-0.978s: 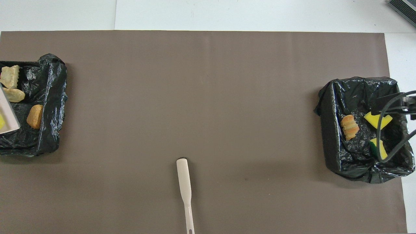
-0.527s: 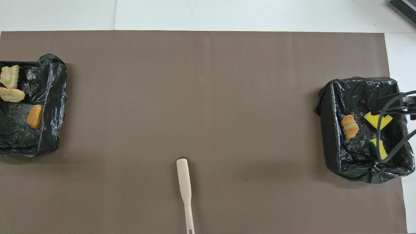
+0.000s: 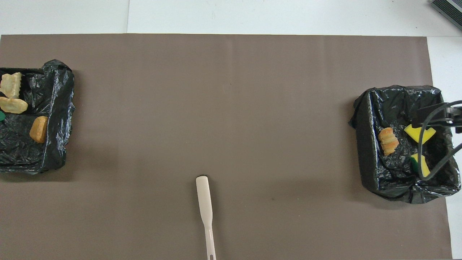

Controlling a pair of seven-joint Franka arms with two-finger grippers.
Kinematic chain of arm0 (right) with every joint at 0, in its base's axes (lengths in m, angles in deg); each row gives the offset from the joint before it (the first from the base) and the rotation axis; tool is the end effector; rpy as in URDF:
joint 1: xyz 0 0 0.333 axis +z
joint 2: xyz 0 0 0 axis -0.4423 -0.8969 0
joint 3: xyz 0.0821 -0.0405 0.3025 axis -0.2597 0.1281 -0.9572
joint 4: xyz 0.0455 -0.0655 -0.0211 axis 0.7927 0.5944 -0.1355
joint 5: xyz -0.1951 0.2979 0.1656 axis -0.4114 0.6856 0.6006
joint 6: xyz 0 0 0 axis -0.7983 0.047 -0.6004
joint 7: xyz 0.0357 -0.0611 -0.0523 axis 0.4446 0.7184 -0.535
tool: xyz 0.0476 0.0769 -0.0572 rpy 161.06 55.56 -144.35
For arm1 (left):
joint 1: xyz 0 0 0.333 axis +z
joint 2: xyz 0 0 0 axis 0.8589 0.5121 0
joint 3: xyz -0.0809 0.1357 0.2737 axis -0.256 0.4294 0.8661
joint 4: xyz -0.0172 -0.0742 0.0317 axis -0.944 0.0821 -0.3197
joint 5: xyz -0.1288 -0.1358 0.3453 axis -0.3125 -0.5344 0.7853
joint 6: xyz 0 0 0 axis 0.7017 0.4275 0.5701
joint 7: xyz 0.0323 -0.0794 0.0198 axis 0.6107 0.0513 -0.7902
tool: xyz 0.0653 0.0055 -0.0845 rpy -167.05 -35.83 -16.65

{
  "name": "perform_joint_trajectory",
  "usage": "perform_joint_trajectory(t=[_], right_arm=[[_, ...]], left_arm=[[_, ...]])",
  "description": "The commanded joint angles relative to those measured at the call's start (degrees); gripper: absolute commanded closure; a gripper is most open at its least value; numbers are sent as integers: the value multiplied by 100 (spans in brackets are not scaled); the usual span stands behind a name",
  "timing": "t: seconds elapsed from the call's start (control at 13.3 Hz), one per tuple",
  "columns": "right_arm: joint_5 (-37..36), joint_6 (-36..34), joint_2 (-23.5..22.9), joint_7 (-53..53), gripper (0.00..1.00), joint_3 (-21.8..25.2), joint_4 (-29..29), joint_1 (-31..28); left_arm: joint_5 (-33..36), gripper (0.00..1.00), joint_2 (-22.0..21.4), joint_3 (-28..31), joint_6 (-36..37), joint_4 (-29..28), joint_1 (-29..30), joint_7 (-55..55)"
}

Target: Sweep and dump trash in bin

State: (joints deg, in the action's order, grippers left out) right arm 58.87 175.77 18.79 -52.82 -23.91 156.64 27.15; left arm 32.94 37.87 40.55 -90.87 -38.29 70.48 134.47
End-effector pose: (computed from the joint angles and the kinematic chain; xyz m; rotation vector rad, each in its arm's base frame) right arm 0.5369 -0.0290 0.6461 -3.1238 0.2208 0.0166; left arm 0.6208 0.1702 0.5750 -1.2997 1.6291 0.7100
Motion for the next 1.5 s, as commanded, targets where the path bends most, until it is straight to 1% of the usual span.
perform_joint_trajectory(t=[0.0, 0.08, 0.15, 0.3, 0.38, 0.45, 0.53, 0.6, 0.83, 0.9, 0.98, 1.13, 1.2, 1.35, 1.43], right_arm=[[1, 39, 111, 140, 0, -48, 119, -28], [1, 31, 111, 140, 0, -48, 119, -28], [1, 13, 111, 140, 0, -48, 119, -28], [1, 31, 111, 140, 0, -48, 119, -28], [1, 22, 111, 140, 0, -48, 119, -28], [1, 39, 111, 140, 0, -48, 119, -28], [1, 31, 111, 140, 0, -48, 119, -28], [1, 5, 111, 131, 0, -48, 110, -28], [-8, 22, 94, 113, 0, -39, 93, -28], [-8, 13, 103, 113, 0, -39, 92, -37], [-8, 13, 94, 105, 0, -39, 92, -28], [-8, 13, 103, 104, 0, -39, 92, -28], [-8, 13, 94, 104, 0, -39, 92, -28], [-8, 13, 94, 104, 0, -39, 92, -28], [-8, 13, 103, 104, 0, -39, 92, -37]], left_arm=[[711, 100, 12, 70, -25, 114, -284, -361], [748, 100, -5, 70, -16, 105, -319, -694], [792, 100, -6, 70, 10, 114, -319, -767], [601, 100, 47, 53, 2, 236, -363, -829], [-27, 100, 73, 26, 2, 298, -363, -943], [-1069, 100, 82, 35, 28, 412, -355, -970], [-1810, 100, 91, 35, 71, 613, -346, -961], [-2444, 100, 82, 35, 220, 772, -354, -970], [-3843, 100, 56, 26, 975, 1045, -372, -979], [-4239, 100, 4, 26, 1169, 1046, -433, -1031], [-4548, 100, -32, 26, 1379, 1020, -460, -1310], [-4927, 100, -120, -44, 1845, 967, -495, -1908], [-5286, 100, -207, -62, 2160, 871, -530, -2224], [-5753, 100, -452, -71, 2531, 564, -722, -3162], [-5990, 100, -602, -71, 2568, 319, -898, -3924]])
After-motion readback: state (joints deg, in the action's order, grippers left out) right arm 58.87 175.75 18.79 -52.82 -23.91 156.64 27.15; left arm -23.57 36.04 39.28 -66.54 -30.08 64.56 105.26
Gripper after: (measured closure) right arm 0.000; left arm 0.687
